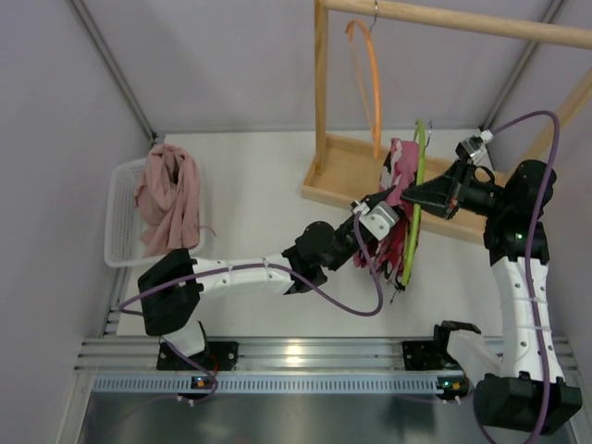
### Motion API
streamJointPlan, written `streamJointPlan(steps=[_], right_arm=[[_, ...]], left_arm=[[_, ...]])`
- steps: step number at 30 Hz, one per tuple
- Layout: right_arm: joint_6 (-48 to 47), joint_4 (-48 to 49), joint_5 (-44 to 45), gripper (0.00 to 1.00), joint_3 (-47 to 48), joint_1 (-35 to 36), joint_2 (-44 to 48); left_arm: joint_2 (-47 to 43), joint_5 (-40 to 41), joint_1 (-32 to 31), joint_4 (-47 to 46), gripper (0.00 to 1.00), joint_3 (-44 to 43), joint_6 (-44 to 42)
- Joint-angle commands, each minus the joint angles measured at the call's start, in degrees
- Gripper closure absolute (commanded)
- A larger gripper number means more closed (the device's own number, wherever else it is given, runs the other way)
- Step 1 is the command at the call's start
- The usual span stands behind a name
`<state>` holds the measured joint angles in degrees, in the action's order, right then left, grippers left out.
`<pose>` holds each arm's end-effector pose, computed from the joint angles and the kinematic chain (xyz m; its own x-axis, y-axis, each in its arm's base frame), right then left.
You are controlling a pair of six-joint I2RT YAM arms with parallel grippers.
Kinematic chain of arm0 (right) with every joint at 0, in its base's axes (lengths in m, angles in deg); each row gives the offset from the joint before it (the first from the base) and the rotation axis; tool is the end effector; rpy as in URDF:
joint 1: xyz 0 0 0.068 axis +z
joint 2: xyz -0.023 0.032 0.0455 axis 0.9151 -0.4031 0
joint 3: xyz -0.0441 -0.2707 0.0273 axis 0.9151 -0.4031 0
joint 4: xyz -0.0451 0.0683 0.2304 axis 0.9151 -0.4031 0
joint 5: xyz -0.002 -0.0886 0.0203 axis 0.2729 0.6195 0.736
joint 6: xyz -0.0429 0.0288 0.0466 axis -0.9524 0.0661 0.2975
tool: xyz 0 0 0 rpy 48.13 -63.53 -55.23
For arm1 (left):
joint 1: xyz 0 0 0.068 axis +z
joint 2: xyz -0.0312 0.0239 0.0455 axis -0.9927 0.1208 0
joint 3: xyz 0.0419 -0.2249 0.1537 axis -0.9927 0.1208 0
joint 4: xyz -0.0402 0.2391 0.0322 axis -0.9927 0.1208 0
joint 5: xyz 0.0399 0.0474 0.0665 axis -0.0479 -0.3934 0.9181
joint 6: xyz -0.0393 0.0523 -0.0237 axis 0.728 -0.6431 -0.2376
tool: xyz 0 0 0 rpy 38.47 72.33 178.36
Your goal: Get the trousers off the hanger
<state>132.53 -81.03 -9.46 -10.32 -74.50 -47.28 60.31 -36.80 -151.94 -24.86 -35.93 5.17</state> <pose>0.1745 0.0296 0.4112 -0.8719 0.4025 -0.2789 -0.2505 0.1227 0.9603 0.1547 -0.3560 0.3644 0.4721 -0.0927 -0.8766 0.6648 0.6906 0.2850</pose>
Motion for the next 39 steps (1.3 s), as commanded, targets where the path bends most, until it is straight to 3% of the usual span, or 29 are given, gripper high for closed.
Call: streamJointPlan(steps=[1,11,22,33,39], right_arm=[[-3.80,6.08,0.00,1.00,-2.17,0.80,2.26],[-4.50,11.88,-2.64,1.00,-9.03,-1.57,4.19],[-4.59,12.50,-6.15,1.00,-9.73,-11.94,1.29],[-17.15,0.38,-6.95,1.00,-10.35,-13.43,-2.48],[-28.92,-7.98,-7.30,1.00,-7.19,-15.72,-7.67]], left_arm=[[-7.41,-3.27,-0.11,-4.13,1.00,-7.43,4.36],[-10.22,0.34,0.15,5.37,1.00,-17.55,5.42],[-12.87,0.51,0.59,10.31,1.00,-27.22,4.19],[-10.49,0.42,0.77,12.15,1.00,-38.72,1.28],[-9.88,0.96,0.94,16.36,1.00,-46.46,3.13]])
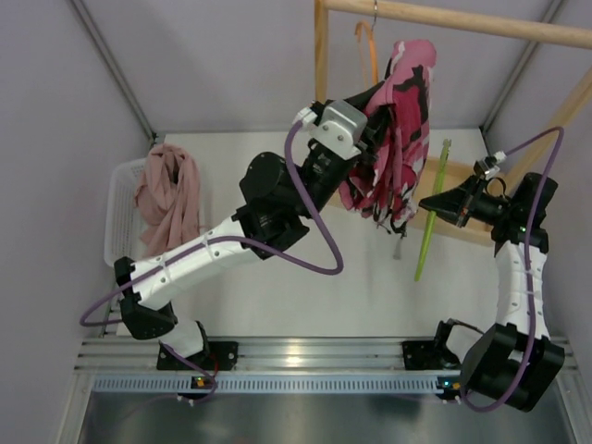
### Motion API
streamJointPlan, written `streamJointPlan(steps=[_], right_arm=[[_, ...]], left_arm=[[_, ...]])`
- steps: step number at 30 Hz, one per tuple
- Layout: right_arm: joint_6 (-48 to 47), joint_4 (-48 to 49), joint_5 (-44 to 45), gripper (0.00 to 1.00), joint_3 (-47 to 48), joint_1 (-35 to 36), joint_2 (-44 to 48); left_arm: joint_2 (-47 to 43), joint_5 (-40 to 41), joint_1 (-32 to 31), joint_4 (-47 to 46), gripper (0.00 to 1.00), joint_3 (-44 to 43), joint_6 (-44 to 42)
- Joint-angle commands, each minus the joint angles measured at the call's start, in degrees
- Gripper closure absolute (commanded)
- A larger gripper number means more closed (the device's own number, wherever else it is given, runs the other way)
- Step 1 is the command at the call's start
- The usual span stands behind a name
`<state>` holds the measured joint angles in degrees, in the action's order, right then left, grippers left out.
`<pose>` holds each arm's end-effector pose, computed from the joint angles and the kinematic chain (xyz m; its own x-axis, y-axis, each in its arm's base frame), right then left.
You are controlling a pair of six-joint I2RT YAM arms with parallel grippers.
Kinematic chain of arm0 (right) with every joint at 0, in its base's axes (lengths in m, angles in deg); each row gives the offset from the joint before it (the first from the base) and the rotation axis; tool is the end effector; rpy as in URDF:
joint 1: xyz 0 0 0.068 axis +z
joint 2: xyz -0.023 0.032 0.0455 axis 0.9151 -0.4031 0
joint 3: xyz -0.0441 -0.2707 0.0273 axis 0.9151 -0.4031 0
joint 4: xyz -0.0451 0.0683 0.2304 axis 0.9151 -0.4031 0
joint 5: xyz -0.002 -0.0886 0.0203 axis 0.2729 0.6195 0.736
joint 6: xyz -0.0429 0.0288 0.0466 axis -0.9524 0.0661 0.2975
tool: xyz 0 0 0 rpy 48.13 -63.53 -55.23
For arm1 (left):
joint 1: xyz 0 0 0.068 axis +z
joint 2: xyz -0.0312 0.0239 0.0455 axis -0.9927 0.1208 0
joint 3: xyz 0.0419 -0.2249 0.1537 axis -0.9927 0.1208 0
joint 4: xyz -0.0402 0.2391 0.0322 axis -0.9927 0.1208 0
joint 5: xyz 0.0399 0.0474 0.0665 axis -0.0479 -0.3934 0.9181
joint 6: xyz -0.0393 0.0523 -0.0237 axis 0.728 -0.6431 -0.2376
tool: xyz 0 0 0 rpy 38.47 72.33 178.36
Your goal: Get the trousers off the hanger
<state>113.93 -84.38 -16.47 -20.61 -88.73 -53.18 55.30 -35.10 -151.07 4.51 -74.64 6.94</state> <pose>0.2010 -0.0227 0.3346 -0.8301 0.4900 -0.2662 -0.1976 0.1879 0.9621 0.1404 -0.3006 0.5668 0.5255 -0.2959 -0.7977 0.6341 0.7613 0.1354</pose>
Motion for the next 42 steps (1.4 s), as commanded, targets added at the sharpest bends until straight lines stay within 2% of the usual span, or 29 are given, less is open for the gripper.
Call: streamJointPlan(steps=[1,3,7,10,13,15,16,18,19,21,24,28,31,33,37,42], right_arm=[[-11.29,-6.29,-0.28,1.00,3.54,-1.49,-2.30],[-12.53,-7.10,0.07,1.00,4.60,-1.67,-3.53],[-13.59,-7.01,0.60,1.00,5.30,-1.67,-4.67],[-14.20,-7.19,0.68,1.00,5.83,-1.67,-5.11],[-14.56,-7.28,0.60,1.00,6.27,-1.67,-5.64],[-14.82,-7.28,0.51,1.00,6.71,-1.58,-5.64],[-14.91,-7.28,0.51,1.00,6.89,-1.58,-5.64],[-15.08,-7.45,0.42,1.00,7.24,-1.49,-5.90],[-15.17,-7.63,0.42,1.00,7.50,-1.41,-5.90],[-16.31,-8.42,0.33,1.00,7.68,-1.40,-5.90],[-16.32,-8.68,0.68,1.00,7.85,-1.05,-6.08],[-16.49,-8.34,1.47,1.00,8.64,-0.44,-7.05],[-16.49,-8.16,1.91,1.00,8.91,0.09,-7.49],[-16.23,-7.89,2.18,1.00,8.82,0.62,-7.40],[-15.44,-7.72,1.92,1.00,8.99,1.14,-7.31],[-15.17,-8.07,1.91,1.00,9.96,2.02,-8.01]], left_arm=[[-5.05,-0.84,0.07,-12.22,1.00,-8.63,1.71],[-5.31,-0.40,-0.02,-8.63,1.00,-12.15,3.72],[-6.80,0.66,-0.02,-8.08,1.00,-14.53,3.82],[-7.86,1.62,-0.02,-7.99,1.00,-16.28,-0.12],[-9.78,5.83,-0.02,-8.17,1.00,-17.34,-8.71],[-11.28,6.98,1.81,-7.99,1.00,-16.12,-7.53],[-12.94,8.38,7.83,-7.73,1.00,-15.24,-3.95],[-14.09,10.66,13.93,-4.31,1.00,-14.88,-1.90],[-16.45,11.20,19.26,-4.04,1.00,-13.75,-0.50],[-19.36,10.94,25.35,-4.12,1.00,-8.75,0.65],[-26.81,11.20,38.51,-2.90,1.00,-1.80,3.10],[-34.72,12.17,49.97,3.07,1.00,6.10,8.90],[-41.92,14.54,58.93,8.69,1.00,15.58,11.55],[-47.46,19.00,65.68,12.99,1.00,20.08,12.00],[-57.94,19.47,74.76,17.04,1.00,34.64,11.38],[-63.75,21.49,80.21,22.68,1.00,40.48,13.58]])
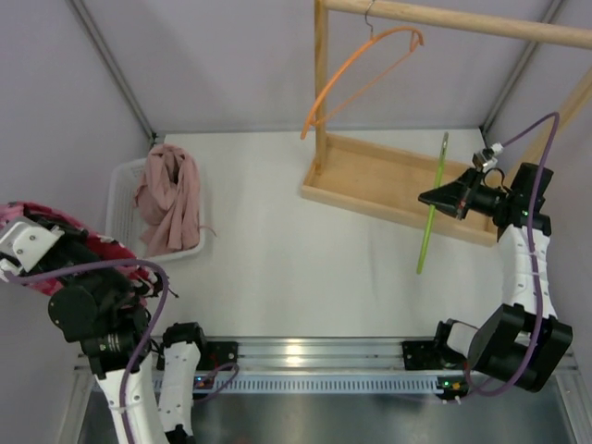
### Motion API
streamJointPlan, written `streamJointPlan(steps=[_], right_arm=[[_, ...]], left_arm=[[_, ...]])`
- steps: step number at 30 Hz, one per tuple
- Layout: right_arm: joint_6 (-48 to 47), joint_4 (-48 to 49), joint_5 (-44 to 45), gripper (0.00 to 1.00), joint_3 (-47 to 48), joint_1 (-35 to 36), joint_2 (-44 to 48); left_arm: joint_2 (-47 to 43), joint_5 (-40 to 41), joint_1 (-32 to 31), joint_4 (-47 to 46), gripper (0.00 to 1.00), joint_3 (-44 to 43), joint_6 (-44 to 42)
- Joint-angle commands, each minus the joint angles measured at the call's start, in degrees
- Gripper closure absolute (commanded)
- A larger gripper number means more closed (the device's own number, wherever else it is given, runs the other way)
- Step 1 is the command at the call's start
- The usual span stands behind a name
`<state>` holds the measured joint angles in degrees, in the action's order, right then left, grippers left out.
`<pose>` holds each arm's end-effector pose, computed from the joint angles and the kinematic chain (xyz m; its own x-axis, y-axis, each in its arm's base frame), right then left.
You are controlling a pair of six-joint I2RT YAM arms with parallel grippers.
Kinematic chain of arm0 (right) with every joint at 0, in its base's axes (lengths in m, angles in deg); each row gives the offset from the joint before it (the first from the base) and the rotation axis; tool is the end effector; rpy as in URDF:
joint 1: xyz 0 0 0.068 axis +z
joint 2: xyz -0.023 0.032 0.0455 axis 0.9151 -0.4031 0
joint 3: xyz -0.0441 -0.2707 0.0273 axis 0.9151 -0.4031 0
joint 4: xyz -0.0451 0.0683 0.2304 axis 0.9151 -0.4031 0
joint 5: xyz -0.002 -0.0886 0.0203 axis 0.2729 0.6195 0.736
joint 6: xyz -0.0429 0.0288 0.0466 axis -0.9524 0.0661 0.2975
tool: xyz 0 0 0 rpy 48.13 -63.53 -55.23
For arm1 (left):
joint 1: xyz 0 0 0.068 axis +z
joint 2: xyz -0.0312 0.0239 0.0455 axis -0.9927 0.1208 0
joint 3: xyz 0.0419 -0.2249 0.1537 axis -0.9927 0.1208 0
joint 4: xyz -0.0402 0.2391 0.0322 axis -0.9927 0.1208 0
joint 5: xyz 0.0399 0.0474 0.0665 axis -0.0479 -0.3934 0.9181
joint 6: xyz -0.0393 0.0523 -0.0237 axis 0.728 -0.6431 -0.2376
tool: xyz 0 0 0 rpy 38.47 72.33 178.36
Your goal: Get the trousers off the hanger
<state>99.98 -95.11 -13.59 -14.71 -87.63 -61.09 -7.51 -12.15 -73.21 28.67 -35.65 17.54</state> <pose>0.2266 -0.0293 0.3251 -0.8305 0.4750 -0.2909 -0.1887 0.2515 0.9493 0.0165 0.0406 0.4915 0.4486 0.2467 -0.8590 -0.7571 0.6157 -0.2186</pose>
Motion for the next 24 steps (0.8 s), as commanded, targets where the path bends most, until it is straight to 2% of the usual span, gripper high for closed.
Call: streamJointPlan(steps=[1,5,10,16,21,24], right_arm=[[-1.05,2.75,-0.88,1.00,4.15,1.02,-0.19],[-0.62,3.10,-0.79,1.00,4.33,1.54,-0.19],[-0.44,3.37,-0.62,1.00,5.55,1.72,-0.19],[1.76,4.77,-0.62,1.00,6.26,1.72,1.65],[4.75,6.79,-0.97,1.00,7.05,1.81,3.06],[7.55,9.50,-0.80,1.00,7.93,1.98,4.11]], left_arm=[[-1.29,-1.55,2.63,-1.21,1.00,3.15,2.89],[-1.47,-1.81,3.25,-2.16,1.00,6.59,3.68],[4.41,-5.24,3.25,-7.53,1.00,10.46,4.30],[20.04,-13.58,3.25,-17.26,1.00,8.45,6.66],[37.51,-13.50,3.25,-17.64,1.00,1.51,9.48],[45.17,-13.94,3.25,-20.18,1.00,1.41,9.83]])
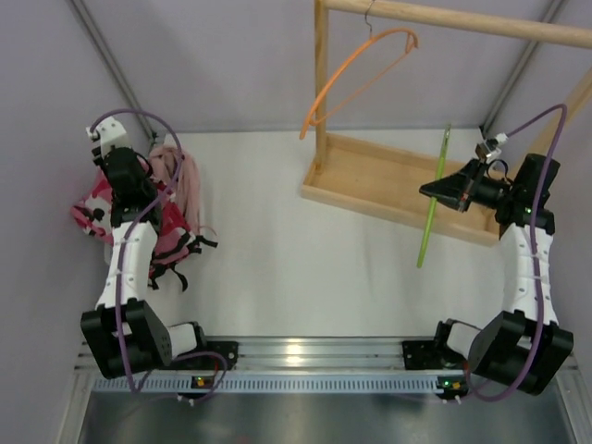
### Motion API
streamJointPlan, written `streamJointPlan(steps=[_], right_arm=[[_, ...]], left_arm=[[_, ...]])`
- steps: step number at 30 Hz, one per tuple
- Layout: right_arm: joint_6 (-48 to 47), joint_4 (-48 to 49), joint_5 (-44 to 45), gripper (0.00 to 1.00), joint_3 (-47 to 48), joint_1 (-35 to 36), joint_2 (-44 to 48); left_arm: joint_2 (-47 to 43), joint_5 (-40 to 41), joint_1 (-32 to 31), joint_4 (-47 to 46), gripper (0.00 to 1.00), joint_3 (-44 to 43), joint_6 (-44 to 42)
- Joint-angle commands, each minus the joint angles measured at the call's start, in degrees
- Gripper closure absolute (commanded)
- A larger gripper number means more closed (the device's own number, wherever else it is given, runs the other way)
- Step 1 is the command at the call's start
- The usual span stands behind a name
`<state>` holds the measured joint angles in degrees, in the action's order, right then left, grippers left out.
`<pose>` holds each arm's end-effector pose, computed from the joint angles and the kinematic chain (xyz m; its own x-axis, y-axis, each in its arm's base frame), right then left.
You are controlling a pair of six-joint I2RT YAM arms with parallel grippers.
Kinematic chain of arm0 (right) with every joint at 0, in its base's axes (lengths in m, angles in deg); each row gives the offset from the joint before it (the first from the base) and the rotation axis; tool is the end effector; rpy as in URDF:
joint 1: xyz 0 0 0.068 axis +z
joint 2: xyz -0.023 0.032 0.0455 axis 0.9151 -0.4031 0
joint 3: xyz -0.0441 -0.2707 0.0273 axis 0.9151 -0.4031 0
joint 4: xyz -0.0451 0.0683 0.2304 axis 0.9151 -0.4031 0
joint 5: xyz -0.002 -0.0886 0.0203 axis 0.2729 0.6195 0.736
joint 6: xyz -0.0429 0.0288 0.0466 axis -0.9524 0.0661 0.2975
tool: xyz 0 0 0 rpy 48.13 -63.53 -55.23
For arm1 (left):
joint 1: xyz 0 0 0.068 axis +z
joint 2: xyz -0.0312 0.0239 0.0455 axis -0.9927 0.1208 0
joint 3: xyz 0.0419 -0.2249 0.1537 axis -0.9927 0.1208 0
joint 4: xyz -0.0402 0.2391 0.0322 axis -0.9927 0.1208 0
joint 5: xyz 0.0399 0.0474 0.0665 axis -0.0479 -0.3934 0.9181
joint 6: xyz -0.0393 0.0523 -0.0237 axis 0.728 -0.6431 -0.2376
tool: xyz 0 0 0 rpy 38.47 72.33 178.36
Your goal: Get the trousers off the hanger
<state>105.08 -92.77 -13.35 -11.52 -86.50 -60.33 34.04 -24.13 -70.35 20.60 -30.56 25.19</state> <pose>0.2274 -0.0250 0.3479 -0.8255 0.4714 -0.3103 -0.2154 0.2450 0.9453 0.2697 0.0890 0.3795 -0.0713 0.0633 -0.9954 -0.6620 0.7435 0.0946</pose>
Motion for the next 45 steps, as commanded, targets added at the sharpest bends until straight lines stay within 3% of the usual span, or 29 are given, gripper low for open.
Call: streamJointPlan(steps=[1,4,7,10,11,13,14,16,19,28,34,45], right_arm=[[3.77,8.48,-0.86,1.00,4.82,0.94,4.31],[9.31,13.50,-0.51,1.00,5.26,1.20,5.89],[12.39,14.30,-0.60,1.00,6.75,1.29,6.43],[13.97,14.30,-0.33,1.00,8.25,1.37,6.78],[14.42,14.30,-0.07,1.00,8.60,1.38,7.04],[15.03,14.56,0.63,1.00,9.83,1.46,7.39],[15.82,14.91,0.98,1.00,10.27,1.64,7.48],[18.79,16.31,2.03,1.00,11.15,2.34,7.48],[23.02,21.93,4.84,1.00,11.68,4.44,7.83],[31.89,32.38,17.24,1.00,16.69,15.25,2.04],[29.19,26.70,26.55,1.00,25.03,17.81,-2.45],[24.71,14.93,44.56,1.00,37.08,24.75,-10.09]], left_arm=[[5.30,-2.31,0.39,-13.34,1.00,-3.51,2.53],[12.33,-3.98,0.39,-14.50,1.00,-3.33,3.41],[18.93,-6.09,0.39,-7.32,0.98,-6.13,4.55],[21.49,-5.66,0.30,0.87,0.77,-8.87,4.91],[19.93,-6.09,0.21,1.49,0.63,-8.61,6.65],[16.68,-7.76,0.30,1.59,0.49,-6.85,6.93],[13.09,-9.86,0.30,1.76,0.37,-6.41,7.01],[9.30,-12.15,0.21,3.68,0.26,-6.06,7.28],[1.83,-18.21,0.30,6.50,0.02,-6.76,6.40],[-13.21,-28.76,0.30,8.35,0.02,-9.75,4.55],[-17.18,-34.48,0.30,8.35,0.02,-10.10,9.74],[-17.27,-35.80,0.30,8.44,0.01,-12.12,13.78]])
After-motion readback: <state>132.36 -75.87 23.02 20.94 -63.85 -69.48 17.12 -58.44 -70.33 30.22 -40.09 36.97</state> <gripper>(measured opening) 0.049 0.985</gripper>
